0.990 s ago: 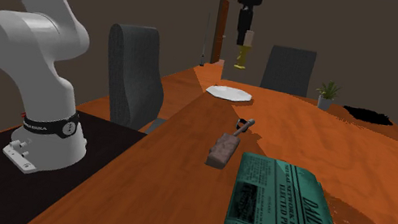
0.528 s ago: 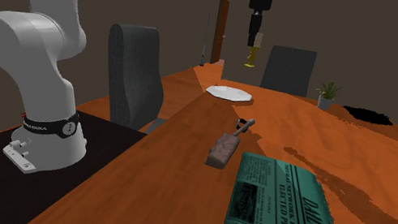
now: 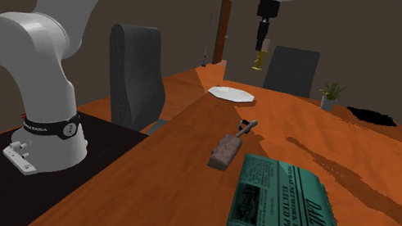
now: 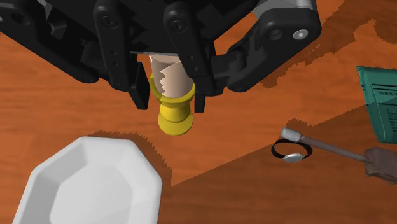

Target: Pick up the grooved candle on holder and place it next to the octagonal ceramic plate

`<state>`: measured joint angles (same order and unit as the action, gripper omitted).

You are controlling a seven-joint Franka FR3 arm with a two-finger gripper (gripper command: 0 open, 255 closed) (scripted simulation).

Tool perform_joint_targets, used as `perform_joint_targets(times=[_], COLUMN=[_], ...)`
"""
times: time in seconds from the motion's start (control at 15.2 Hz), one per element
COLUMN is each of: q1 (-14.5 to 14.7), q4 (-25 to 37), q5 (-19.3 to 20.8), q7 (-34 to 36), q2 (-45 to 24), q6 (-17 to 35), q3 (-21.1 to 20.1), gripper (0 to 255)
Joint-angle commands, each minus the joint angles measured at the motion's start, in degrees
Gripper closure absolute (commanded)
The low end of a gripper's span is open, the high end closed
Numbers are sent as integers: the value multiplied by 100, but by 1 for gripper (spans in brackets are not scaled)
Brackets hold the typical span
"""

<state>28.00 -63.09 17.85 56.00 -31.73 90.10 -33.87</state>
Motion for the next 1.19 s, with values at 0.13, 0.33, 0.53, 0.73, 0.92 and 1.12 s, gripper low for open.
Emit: perform_joint_targets(times=[0.13, 0.33, 0.53, 0.73, 0.92, 1.12], q1=[-81, -149, -204, -247, -281, -305], q4=[-372, -670, -937, -1177, -1394, -1589], q5=[-13, -23, -24, -15, 2, 26], q7=[38, 60, 83, 107, 133, 160], q2=[38, 74, 91, 92, 78, 51], q6=[324, 578, 820, 1051, 1272, 1486], q3=[-3, -5, -2, 5, 16, 31], gripper=[255, 255, 255, 255, 255, 255])
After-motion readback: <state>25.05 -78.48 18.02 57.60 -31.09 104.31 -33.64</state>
